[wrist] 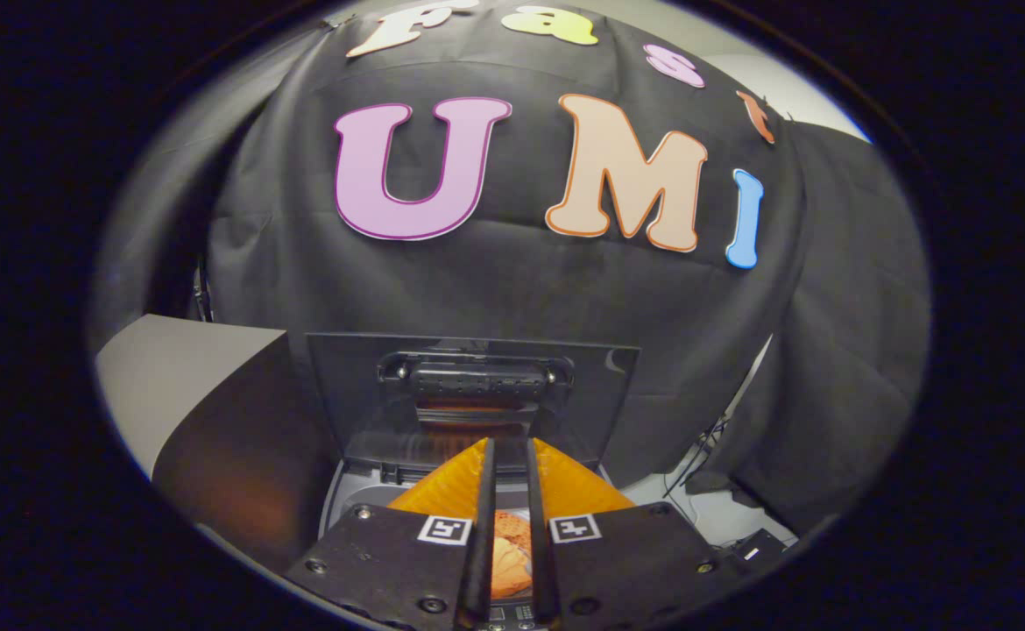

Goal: Put the clothes into the washing machine and then close the washing machine lid.

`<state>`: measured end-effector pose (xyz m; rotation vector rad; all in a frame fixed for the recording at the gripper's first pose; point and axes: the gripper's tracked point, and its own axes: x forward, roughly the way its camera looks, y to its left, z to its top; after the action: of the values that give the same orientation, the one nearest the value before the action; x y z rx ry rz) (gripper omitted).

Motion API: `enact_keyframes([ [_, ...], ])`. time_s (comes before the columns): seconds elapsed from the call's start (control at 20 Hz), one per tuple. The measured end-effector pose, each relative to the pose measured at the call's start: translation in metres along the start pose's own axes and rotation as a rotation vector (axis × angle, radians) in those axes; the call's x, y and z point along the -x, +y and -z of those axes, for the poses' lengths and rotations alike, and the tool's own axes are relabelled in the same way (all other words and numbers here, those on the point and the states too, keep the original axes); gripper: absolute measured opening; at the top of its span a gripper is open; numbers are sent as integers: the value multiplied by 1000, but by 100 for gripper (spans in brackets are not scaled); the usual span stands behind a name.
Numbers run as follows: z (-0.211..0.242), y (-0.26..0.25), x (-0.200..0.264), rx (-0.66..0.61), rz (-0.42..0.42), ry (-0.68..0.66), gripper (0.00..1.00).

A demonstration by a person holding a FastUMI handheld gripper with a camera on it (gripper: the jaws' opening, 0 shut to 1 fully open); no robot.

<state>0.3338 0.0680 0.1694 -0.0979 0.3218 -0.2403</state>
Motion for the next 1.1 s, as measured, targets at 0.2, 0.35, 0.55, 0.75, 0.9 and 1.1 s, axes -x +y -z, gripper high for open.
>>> enact_keyframes([
  [0.2,-3,1,1,-37,-9,-9,19],
  [0.35,-7,3,5,-27,-15,-13,19],
  [0.55,-5,5,9,-13,-22,-12,19],
  [0.75,-2,4,11,-16,-29,-6,19],
  [0.9,-1,4,13,-15,-29,-5,19],
  [1.1,-1,2,14,-29,-24,-7,19],
])
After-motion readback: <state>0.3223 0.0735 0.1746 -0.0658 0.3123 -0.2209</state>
